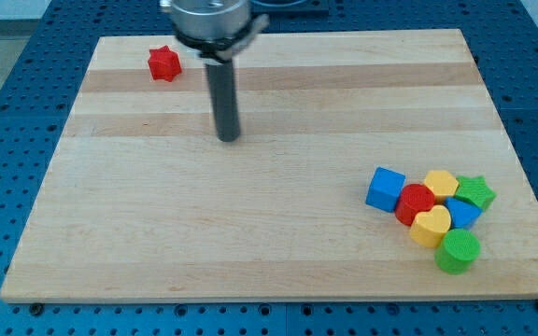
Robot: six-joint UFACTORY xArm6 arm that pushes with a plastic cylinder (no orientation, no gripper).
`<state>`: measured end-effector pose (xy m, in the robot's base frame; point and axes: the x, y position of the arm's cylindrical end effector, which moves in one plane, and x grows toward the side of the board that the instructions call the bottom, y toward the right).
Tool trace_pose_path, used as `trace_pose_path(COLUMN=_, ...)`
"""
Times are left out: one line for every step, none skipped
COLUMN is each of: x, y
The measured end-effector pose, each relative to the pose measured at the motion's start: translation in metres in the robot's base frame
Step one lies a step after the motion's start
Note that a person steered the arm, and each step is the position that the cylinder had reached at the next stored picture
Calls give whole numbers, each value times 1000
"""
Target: Point your arm at red star
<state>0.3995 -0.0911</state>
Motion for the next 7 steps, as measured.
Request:
trace_pose_path(x=-27, y=-52)
trace_pose_path(x=-63, y=-98)
trace_pose_path(x=-99, y=-134)
trace_pose_path(x=-154, y=-141)
trace_pose_path(x=-204, y=-110)
trace_pose_path(x=-201, y=-110)
trace_pose_path(x=-195, y=-110)
